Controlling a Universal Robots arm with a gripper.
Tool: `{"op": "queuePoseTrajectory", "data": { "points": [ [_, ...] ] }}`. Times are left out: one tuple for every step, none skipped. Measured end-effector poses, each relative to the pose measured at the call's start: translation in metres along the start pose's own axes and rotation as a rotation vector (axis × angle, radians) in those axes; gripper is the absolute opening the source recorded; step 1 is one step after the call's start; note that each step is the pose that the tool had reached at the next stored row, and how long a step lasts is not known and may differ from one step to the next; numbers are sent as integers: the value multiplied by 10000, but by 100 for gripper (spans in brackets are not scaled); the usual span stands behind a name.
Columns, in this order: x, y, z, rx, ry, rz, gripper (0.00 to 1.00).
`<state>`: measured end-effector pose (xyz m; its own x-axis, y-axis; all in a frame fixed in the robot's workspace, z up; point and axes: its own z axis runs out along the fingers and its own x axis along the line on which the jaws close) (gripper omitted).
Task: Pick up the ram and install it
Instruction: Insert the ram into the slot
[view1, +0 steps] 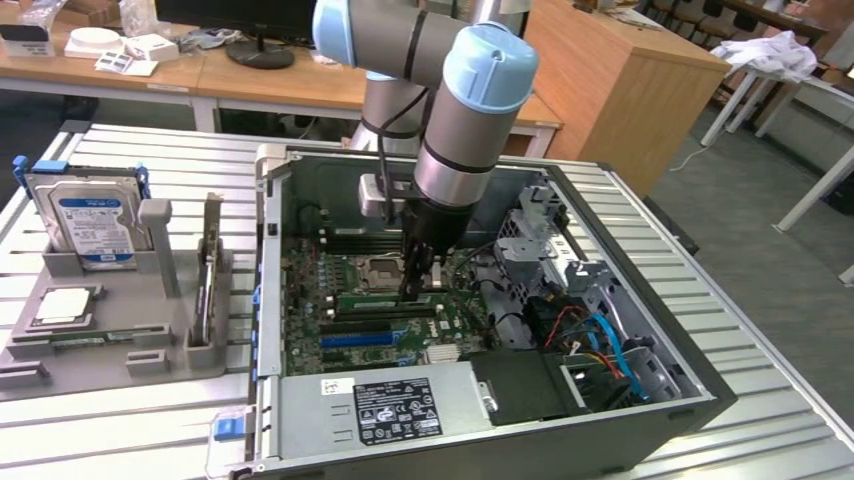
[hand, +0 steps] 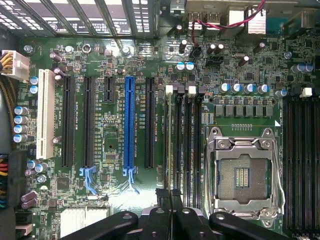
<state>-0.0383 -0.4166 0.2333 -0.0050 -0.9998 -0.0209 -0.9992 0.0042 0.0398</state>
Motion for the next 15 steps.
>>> {"op": "queuePoseTrajectory", "data": {
  "points": [
    [0,0,1,0,0,0,12],
    [0,0,3,0,-1,0,12],
    [0,0,4,0,-1,0,12],
    [0,0,4,0,0,0,12],
    [0,0,4,0,0,0,12],
    [0,0,4,0,0,0,12],
    [0,0,4,0,0,0,12],
    [0,0,4,0,0,0,12],
    [-2,-1,5,1,-3,-1,12],
    [-2,-1,5,1,-3,-1,12],
    [-2,-1,5,1,-3,-1,12],
    [-2,0,5,0,-2,0,12],
    [-2,0,4,0,-1,0,12],
    [-2,0,4,-1,1,0,12],
    [-2,0,6,-2,2,0,12]
  ]
}}
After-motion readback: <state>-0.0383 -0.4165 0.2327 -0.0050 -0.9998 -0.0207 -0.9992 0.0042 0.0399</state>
